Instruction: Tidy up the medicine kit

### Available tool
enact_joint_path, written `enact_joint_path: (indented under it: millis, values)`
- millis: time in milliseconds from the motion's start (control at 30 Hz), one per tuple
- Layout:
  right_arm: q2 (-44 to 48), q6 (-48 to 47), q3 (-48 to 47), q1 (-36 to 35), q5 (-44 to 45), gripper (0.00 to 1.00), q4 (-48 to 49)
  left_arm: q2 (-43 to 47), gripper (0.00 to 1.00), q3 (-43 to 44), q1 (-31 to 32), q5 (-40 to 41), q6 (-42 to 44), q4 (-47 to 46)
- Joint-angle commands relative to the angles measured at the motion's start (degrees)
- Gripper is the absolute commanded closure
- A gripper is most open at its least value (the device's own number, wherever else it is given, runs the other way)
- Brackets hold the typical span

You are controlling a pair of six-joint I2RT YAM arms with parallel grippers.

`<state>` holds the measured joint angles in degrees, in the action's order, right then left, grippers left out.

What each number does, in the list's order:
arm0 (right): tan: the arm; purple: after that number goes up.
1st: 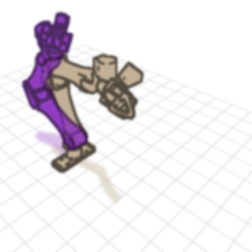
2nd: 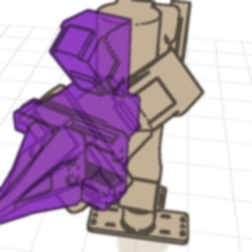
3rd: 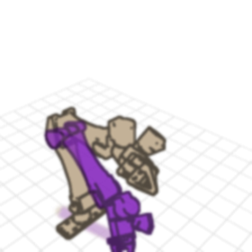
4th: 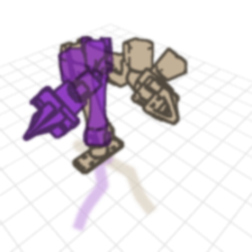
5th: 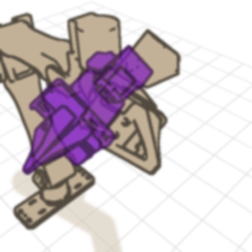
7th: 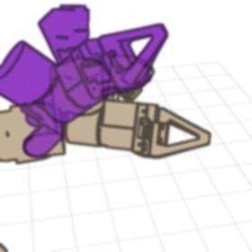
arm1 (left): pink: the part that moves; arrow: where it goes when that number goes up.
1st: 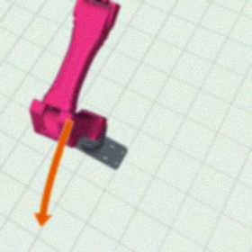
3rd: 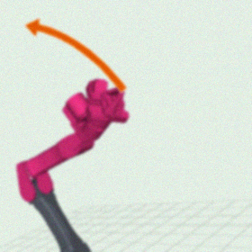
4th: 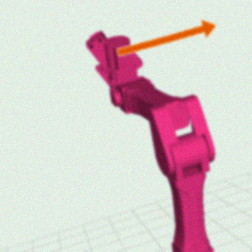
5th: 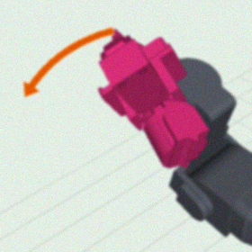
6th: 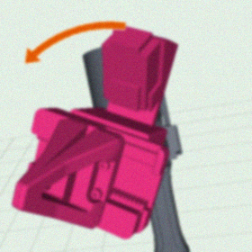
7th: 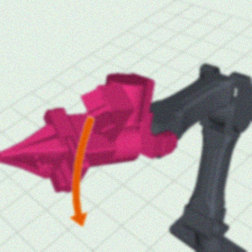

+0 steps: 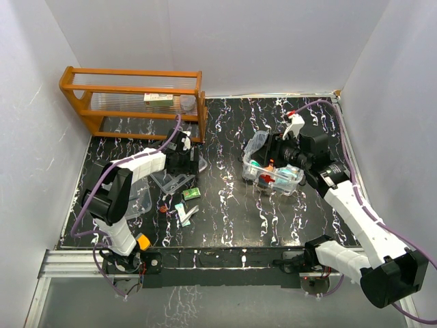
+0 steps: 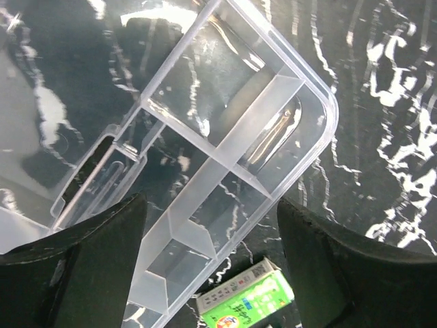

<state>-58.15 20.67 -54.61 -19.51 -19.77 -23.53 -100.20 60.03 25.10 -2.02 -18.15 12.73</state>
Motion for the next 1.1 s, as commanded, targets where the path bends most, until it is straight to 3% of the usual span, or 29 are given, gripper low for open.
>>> enact_joint_path:
  millis: [0,200,433,633,867,1067]
  values:
    - [1.6,1.9,1.3,-0.1,-1.8,0.43,3.4,0.7,0.26,0.4,-0.1,-12.1,-0.9,1.9]
    - [1.1,5.1,2.5,-1.4,-0.1,0.47,2.7,0.9,0.32,-1.2,0.0,-22.0,-3.9,-1.9]
    - [0.2,6.3,3.4,-10.9,7.1,0.48,4.7,2.3,0.32,-1.7,0.0,-24.9,-5.8,-4.0]
    - [-2.0,9.3,5.4,-20.4,14.9,0.49,9.1,9.3,0.31,-2.1,-0.1,-15.1,-7.0,-2.6]
    - [-9.5,11.6,7.8,-32.4,24.2,0.49,14.3,26.3,0.30,-7.1,-0.1,1.5,-8.6,-0.5]
    - [-20.8,11.7,6.0,-38.1,27.6,0.39,20.1,39.6,0.28,-11.8,-0.1,13.5,-9.3,1.0]
